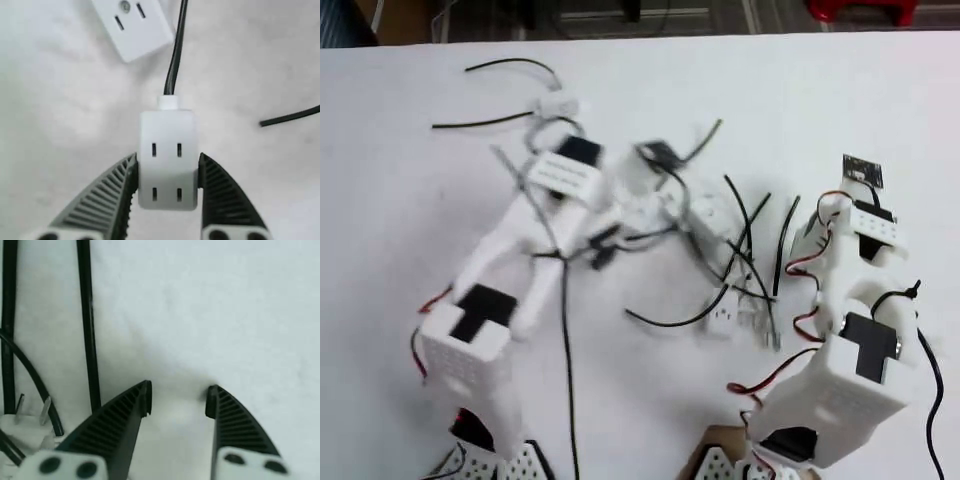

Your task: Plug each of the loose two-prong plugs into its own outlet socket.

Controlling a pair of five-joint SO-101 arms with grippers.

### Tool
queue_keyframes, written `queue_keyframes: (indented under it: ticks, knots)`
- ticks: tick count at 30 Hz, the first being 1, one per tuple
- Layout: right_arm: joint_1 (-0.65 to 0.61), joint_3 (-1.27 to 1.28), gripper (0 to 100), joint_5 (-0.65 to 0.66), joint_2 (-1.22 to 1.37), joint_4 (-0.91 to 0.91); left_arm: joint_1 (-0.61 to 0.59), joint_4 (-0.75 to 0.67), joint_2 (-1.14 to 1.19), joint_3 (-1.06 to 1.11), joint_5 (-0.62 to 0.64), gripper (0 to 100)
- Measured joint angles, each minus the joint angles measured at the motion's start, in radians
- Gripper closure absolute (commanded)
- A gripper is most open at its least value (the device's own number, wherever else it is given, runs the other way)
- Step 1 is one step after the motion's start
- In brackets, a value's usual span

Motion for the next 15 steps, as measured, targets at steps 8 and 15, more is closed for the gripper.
queue_keyframes:
  ticks: [8, 15]
  knots:
    - [0.0, 0.0, 78.6, 0.0, 0.0, 0.0, -0.368, -0.054, -0.169, -0.005, -0.054, 97]
    - [0.0, 0.0, 78.6, 0.0, 0.0, 0.0, -0.566, -0.109, -0.226, -0.005, -0.054, 97]
